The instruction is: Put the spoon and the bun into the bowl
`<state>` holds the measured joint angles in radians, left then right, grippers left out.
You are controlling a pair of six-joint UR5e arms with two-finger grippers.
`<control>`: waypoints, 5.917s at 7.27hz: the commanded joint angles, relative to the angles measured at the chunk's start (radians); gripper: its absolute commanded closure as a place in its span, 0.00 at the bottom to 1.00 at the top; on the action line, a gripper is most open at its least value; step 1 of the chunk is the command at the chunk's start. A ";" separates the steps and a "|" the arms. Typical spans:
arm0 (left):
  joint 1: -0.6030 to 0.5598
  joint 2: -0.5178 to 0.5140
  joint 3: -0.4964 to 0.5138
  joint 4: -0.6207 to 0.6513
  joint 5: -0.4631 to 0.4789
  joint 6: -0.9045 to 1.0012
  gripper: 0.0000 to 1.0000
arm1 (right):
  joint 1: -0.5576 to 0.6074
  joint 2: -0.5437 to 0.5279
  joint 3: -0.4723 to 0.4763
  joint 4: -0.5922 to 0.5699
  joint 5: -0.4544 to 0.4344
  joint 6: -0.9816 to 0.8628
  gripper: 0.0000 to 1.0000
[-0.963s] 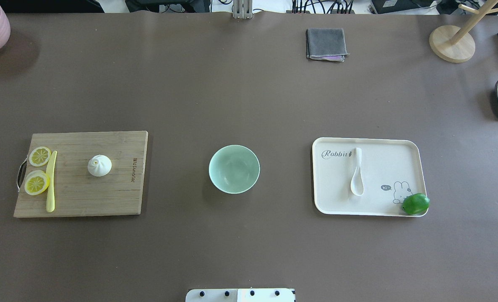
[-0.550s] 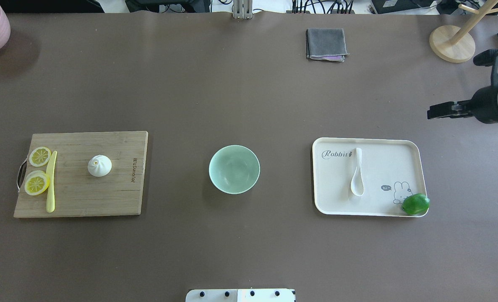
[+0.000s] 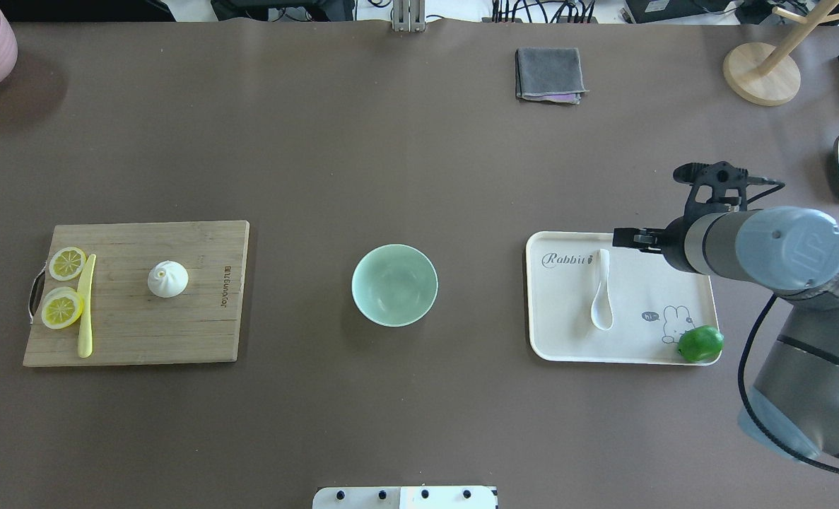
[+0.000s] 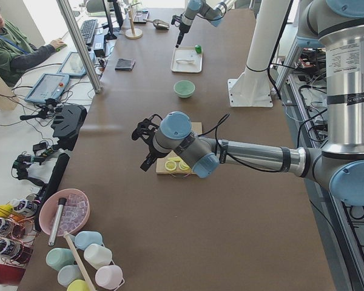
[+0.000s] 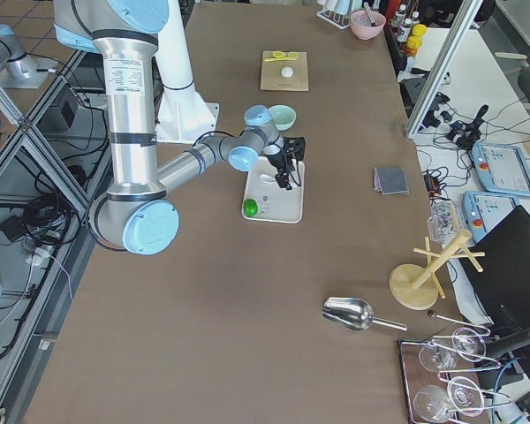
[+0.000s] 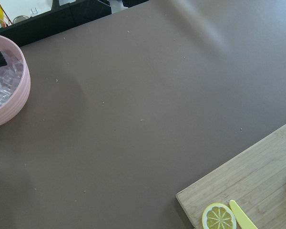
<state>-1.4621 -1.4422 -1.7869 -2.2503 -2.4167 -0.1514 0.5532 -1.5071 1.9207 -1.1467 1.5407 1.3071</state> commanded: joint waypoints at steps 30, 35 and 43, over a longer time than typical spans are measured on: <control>0.863 -0.078 -0.043 -0.195 0.710 -0.663 0.04 | 0.521 0.241 0.092 -0.439 0.582 -0.665 0.00; 0.893 -0.116 -0.026 -0.198 0.749 -0.669 1.00 | 0.539 0.217 0.090 -0.438 0.587 -0.686 0.00; 1.068 -0.573 -0.014 -0.048 0.902 -1.092 0.51 | 0.614 0.119 0.072 -0.438 0.627 -0.844 0.00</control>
<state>-0.4235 -1.9472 -1.8127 -2.3649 -1.5457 -1.2033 1.1647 -1.3842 1.9929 -1.5852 2.1652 0.4686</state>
